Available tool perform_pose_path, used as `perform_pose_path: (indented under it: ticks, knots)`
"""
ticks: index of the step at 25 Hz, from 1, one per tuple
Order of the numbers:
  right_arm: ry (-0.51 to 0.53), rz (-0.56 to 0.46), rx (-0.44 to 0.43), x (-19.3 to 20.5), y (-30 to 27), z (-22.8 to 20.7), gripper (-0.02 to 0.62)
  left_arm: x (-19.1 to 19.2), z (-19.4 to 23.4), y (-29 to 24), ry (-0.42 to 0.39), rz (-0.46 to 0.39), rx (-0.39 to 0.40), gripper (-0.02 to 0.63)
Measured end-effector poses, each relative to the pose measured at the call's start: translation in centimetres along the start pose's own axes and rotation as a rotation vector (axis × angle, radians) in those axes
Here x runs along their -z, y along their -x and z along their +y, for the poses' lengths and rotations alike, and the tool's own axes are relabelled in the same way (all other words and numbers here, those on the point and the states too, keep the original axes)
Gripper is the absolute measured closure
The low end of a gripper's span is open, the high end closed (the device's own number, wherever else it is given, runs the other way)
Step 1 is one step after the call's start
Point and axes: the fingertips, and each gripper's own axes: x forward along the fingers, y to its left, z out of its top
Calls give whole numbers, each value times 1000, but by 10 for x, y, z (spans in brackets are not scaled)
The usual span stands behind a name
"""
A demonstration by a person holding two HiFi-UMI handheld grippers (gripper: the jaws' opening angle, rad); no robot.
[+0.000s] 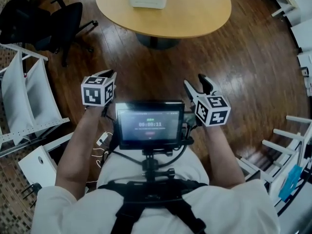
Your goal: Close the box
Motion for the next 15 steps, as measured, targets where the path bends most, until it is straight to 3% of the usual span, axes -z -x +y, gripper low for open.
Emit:
perform_pose_path:
  ticks: [15]
  knots:
    - [8, -4, -61, 23, 28, -28, 319, -3, -48, 14, -21, 19, -48, 569]
